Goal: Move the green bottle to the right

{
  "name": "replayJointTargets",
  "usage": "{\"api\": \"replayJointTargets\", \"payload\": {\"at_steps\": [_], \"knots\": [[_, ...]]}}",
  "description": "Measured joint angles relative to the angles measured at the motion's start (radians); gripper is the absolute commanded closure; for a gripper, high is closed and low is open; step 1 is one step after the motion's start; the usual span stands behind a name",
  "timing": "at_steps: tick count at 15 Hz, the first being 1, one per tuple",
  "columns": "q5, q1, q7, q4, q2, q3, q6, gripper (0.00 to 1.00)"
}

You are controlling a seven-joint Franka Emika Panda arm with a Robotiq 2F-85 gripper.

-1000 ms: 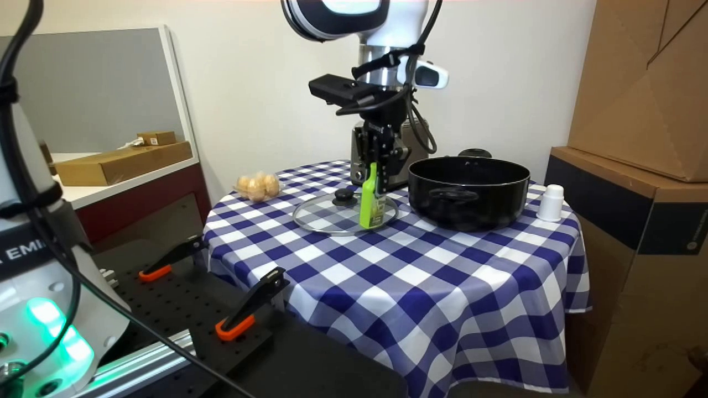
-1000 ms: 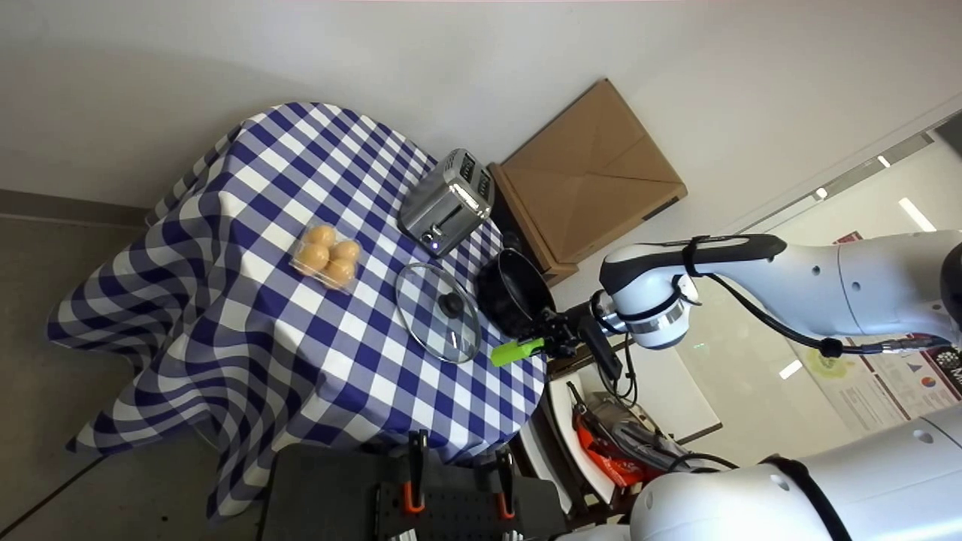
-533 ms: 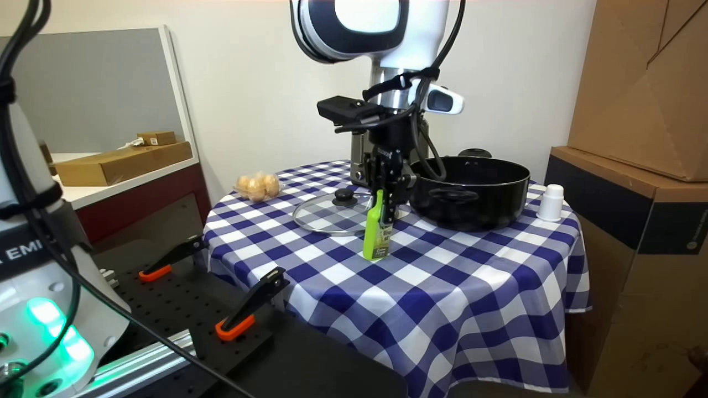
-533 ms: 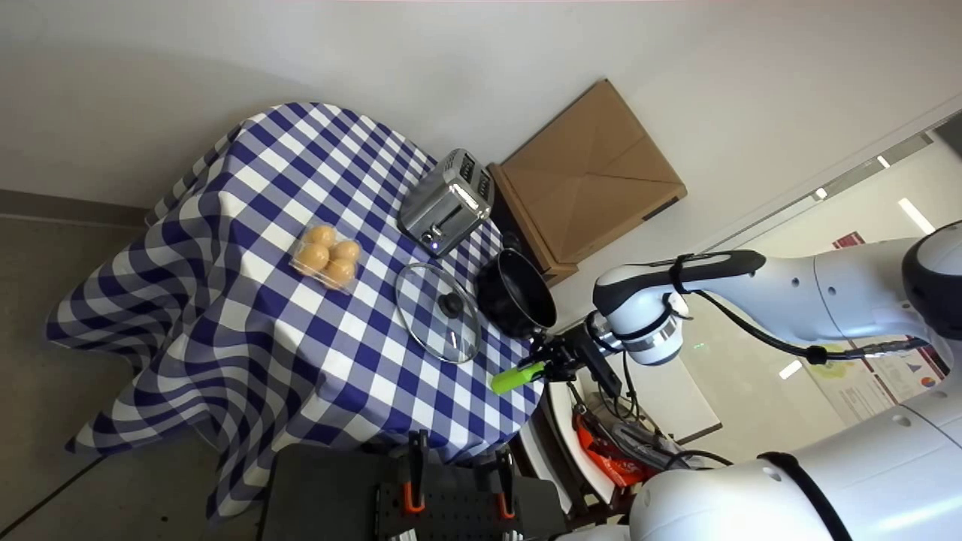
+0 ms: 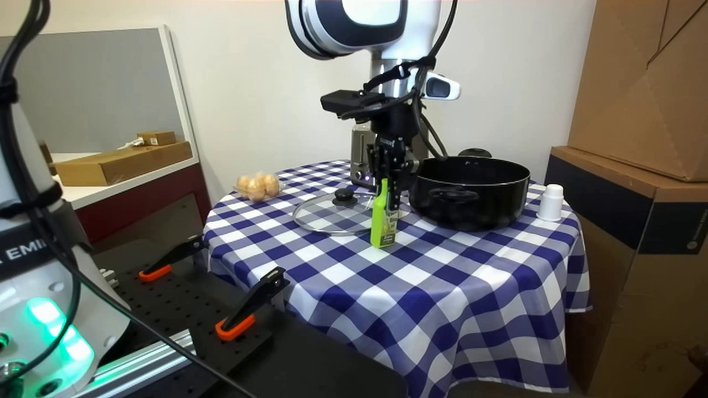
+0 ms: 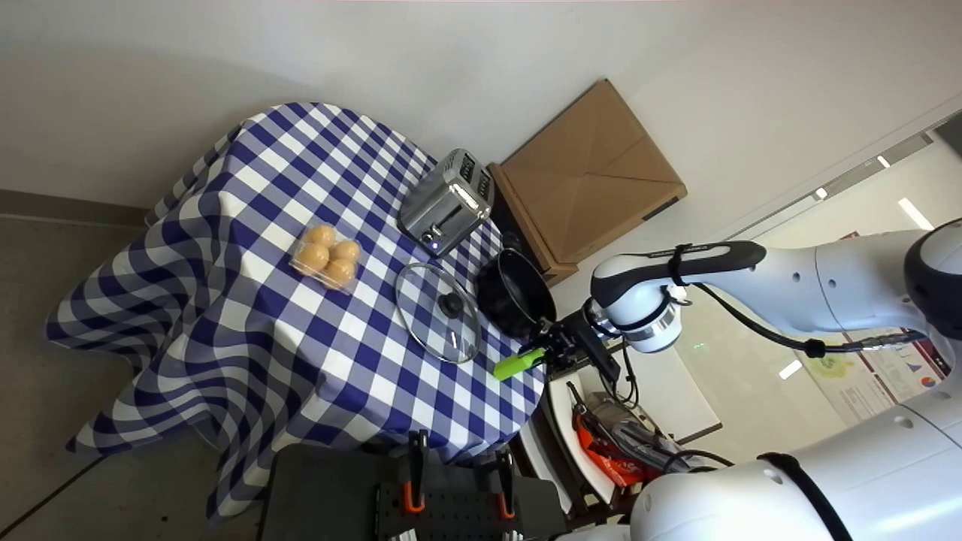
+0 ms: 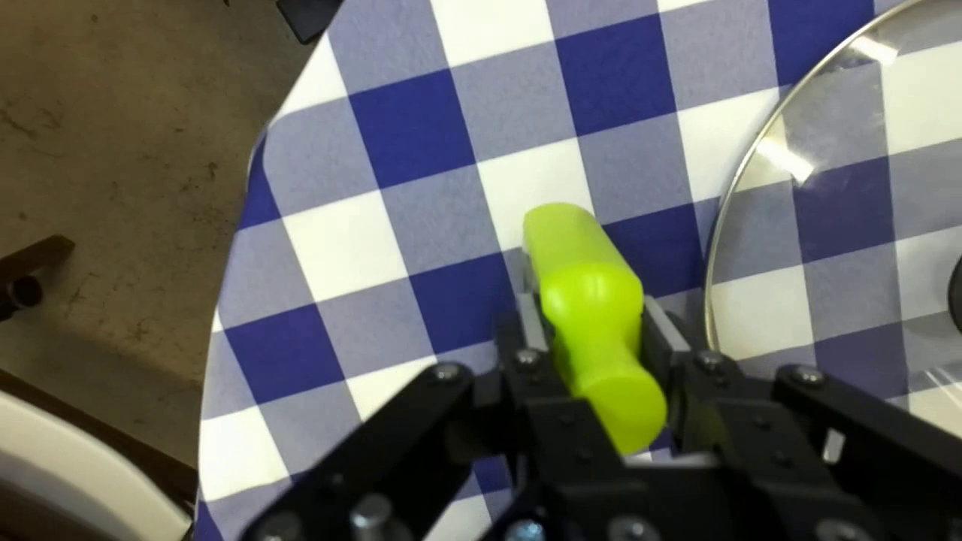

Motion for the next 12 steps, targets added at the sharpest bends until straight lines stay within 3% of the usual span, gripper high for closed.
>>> {"api": "replayJointTargets", "payload": {"at_steps": [7, 12], "knots": [[-0.023, 0.027, 0.043, 0.009, 0.0, 0.014, 0.019, 0.92], [-0.102, 0.027, 0.115, 0.004, 0.012, 0.0, 0.029, 0.92]]}}
